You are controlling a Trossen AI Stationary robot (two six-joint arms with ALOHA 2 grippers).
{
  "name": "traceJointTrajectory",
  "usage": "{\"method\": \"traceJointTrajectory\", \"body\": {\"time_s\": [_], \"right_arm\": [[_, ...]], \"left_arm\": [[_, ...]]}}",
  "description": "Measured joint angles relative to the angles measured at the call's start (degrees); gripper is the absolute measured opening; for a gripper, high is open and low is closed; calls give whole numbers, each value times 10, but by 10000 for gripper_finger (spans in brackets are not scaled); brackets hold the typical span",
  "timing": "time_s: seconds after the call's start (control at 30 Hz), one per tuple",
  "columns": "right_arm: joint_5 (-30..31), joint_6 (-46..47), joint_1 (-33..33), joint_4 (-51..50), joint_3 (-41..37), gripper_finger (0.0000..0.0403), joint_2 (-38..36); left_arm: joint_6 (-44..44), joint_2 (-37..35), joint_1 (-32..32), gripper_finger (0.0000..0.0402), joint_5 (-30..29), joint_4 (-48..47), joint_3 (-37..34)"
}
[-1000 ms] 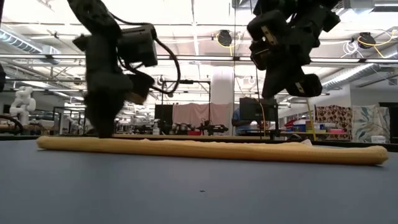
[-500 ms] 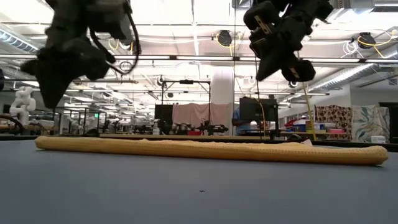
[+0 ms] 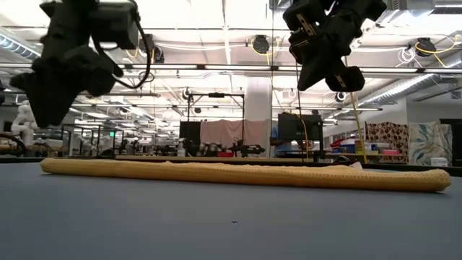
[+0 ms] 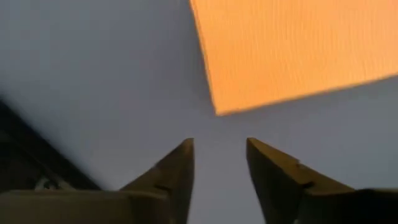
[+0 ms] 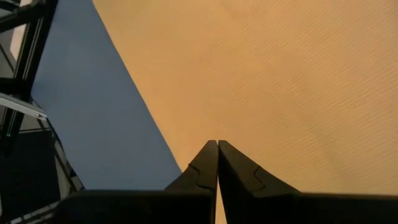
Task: Roll towel
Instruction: Roll the yellow towel
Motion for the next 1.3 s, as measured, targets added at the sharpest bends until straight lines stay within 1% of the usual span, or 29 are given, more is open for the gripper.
{"method": "traceJointTrajectory", "body": {"time_s": [0.07, 0.2, 0.43, 0.57, 0.7, 0.8, 0.9, 0.97, 1.1, 1.13, 1.2, 1.3], "right_arm": [[-1, 3, 6, 0, 0, 4, 0], [-5, 6, 23, 0, 0, 4, 0], [-11, 13, 47, -1, 0, 4, 0], [2, 15, 50, 0, 0, 4, 0], [3, 15, 50, 0, 0, 4, 0], [4, 15, 50, 2, 0, 4, 0], [5, 15, 50, 2, 0, 4, 0], [11, 14, 50, 2, 0, 4, 0], [37, 21, 50, 6, 0, 4, 0], [39, 21, 50, 11, 0, 4, 0], [39, 21, 49, 20, 0, 4, 0], [49, 23, 49, 32, 0, 4, 0]], "left_arm": [[4, 0, 3, 172, 14, 40, -17], [-1, 0, 3, 178, 27, 91, -42], [-15, 0, 3, 178, 16, 120, -91], [-15, 0, 3, 176, 17, 173, -120], [-29, 0, 2, 165, 29, 213, -141], [-31, 0, 3, 150, 27, 218, -148], [-24, 0, 2, 123, 10, 223, -148], [-8, 0, 2, 94, 1, 232, -148], [18, 0, -6, 17, -19, 275, -148], [18, 0, -9, 10, -26, 282, -148], [16, 0, -14, 10, -35, 282, -148], [14, 0, -19, 6, -35, 275, -148]]}}
